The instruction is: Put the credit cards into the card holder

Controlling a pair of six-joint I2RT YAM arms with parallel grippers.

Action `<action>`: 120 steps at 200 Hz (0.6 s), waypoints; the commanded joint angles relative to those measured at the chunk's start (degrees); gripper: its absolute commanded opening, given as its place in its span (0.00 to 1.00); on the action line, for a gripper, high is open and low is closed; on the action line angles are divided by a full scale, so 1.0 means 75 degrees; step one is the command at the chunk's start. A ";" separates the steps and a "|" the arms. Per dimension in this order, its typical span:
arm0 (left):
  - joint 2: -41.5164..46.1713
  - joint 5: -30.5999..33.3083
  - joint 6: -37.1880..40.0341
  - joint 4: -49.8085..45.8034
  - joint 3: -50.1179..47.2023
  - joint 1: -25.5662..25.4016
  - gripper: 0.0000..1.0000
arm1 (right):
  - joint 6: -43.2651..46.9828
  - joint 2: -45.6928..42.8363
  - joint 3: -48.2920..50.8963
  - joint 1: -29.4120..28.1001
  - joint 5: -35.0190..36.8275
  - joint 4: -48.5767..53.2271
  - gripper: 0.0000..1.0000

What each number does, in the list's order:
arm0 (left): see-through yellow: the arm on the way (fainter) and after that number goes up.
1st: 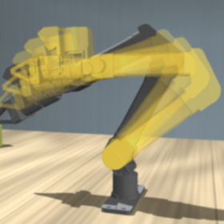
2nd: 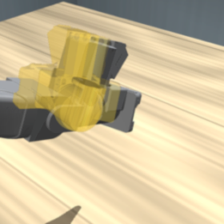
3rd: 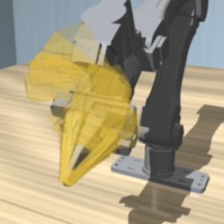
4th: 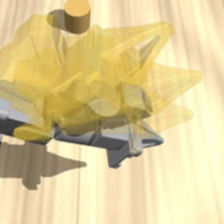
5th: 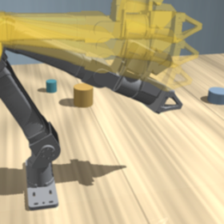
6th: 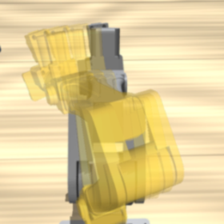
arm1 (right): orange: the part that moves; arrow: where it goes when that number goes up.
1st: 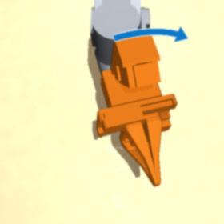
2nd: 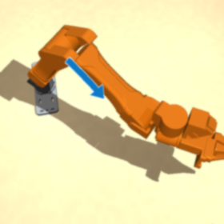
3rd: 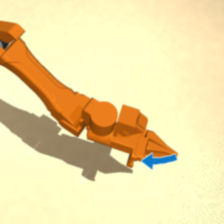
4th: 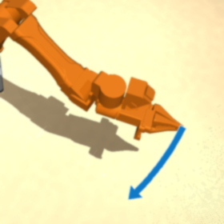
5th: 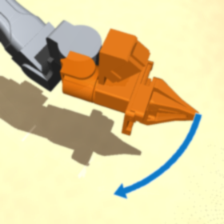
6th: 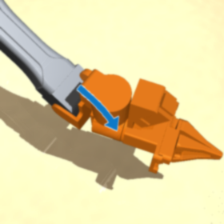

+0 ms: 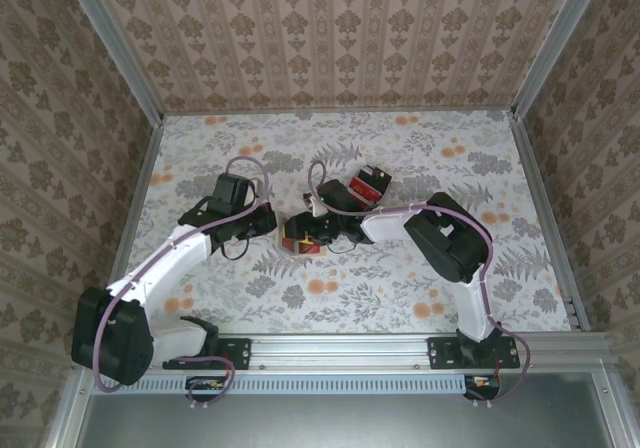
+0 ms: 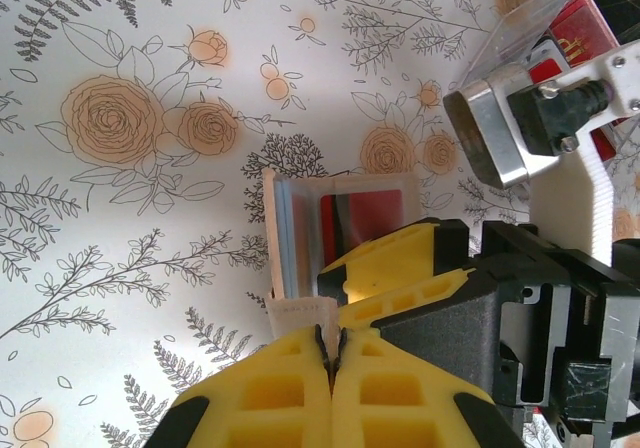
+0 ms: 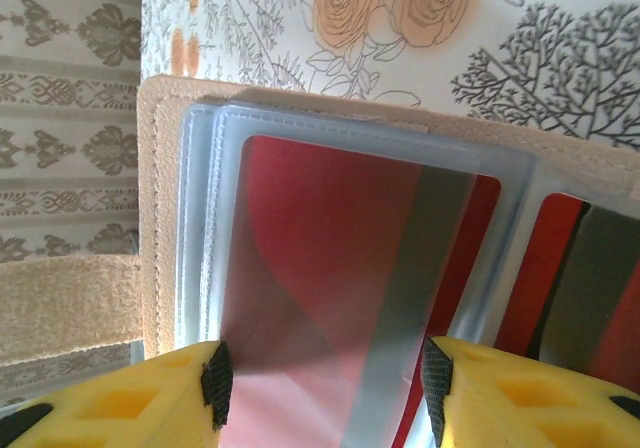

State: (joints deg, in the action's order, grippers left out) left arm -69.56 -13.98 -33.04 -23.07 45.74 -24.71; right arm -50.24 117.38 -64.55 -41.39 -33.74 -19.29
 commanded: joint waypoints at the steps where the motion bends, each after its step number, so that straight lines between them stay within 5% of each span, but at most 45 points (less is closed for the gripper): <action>1: 0.0141 -0.0132 -0.0142 -0.0078 0.0240 -0.0034 0.00 | -0.0410 0.0247 0.0178 0.0065 -0.0462 -0.0692 0.55; 120: -0.0127 -0.0014 -0.0110 -0.0074 0.0280 -0.0022 0.00 | -0.0993 0.0169 0.0579 0.0197 -0.0834 -0.1579 0.56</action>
State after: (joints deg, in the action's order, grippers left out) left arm -71.11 -13.96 -33.45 -22.98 45.78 -24.71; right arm -57.49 118.52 -61.56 -40.64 -39.29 -30.28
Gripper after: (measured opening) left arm 0.045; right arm 0.550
